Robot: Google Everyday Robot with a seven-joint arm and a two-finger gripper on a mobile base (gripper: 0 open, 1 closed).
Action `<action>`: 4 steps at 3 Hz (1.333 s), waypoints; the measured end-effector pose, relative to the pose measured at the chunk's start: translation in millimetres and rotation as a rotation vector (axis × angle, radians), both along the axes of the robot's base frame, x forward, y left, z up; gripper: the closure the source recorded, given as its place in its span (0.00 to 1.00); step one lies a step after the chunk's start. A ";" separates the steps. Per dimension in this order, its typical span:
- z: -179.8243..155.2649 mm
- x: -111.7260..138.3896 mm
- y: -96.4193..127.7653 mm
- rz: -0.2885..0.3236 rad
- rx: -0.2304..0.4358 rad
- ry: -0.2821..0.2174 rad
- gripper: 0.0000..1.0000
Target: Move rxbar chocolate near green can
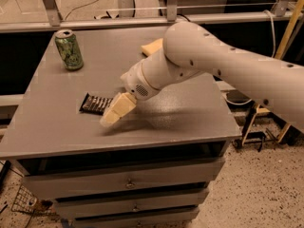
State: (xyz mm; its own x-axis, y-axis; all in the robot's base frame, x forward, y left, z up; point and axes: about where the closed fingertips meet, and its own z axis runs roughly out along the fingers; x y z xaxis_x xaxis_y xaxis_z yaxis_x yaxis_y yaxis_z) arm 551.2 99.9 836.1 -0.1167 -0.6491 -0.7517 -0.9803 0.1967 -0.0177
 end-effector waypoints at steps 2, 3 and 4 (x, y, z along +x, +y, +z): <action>-10.1 3.0 18.1 0.014 0.004 0.024 0.18; -11.7 3.5 21.3 0.014 0.004 0.032 0.41; -10.1 4.3 23.2 0.015 0.010 0.034 0.64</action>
Offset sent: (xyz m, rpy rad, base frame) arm 0.0064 0.0220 -0.0148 0.0045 0.0358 0.0092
